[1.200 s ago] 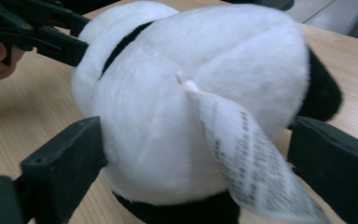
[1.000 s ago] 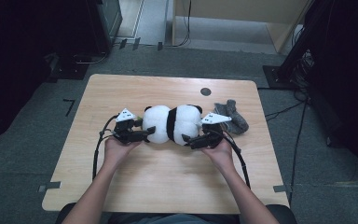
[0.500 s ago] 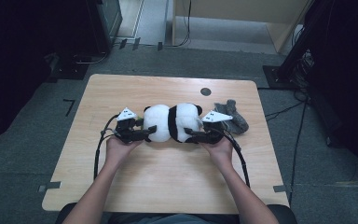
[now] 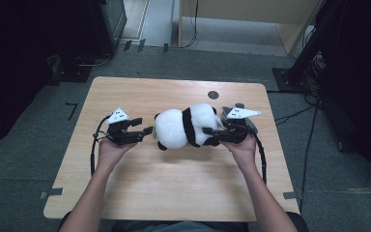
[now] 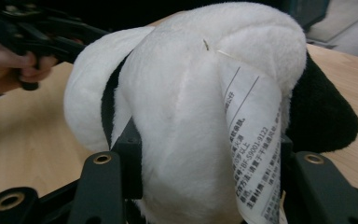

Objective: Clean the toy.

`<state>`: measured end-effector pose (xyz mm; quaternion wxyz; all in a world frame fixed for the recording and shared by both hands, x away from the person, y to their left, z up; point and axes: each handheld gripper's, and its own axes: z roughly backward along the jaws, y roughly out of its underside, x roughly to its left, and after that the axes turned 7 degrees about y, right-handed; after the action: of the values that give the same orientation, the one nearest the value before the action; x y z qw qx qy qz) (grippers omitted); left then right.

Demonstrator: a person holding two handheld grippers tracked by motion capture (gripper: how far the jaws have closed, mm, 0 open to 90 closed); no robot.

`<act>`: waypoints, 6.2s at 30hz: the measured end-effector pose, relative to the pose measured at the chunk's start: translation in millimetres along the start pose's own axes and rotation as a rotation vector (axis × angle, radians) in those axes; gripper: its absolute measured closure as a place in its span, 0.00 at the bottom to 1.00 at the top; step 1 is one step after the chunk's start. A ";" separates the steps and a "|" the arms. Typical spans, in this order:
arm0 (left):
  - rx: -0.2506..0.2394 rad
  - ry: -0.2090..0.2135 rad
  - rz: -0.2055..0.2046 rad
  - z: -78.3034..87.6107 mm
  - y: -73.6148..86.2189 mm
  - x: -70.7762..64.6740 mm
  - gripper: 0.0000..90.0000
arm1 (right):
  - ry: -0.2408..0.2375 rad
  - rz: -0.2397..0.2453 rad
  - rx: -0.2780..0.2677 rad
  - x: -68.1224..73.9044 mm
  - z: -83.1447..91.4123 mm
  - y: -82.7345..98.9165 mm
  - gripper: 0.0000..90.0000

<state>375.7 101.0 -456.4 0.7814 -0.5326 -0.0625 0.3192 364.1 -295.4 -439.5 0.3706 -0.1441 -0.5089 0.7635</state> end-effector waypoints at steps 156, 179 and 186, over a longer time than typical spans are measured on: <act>-0.203 -0.030 -0.013 -2.1 -8.6 -31.4 0.67 | 0.196 0.016 -0.034 40.2 22.8 -31.1 0.92; -0.171 -0.006 0.047 -13.1 -7.8 -42.4 0.67 | 0.027 0.182 0.057 112.9 -33.0 -22.4 0.92; -0.172 -0.005 0.061 -12.5 -8.3 -42.3 0.67 | 0.000 0.206 0.097 117.3 -44.3 -10.9 0.92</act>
<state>351.4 65.3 -444.2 0.7226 -0.5986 -0.0754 0.3374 315.0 -179.8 -431.0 0.2967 -0.1773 -0.4540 0.8212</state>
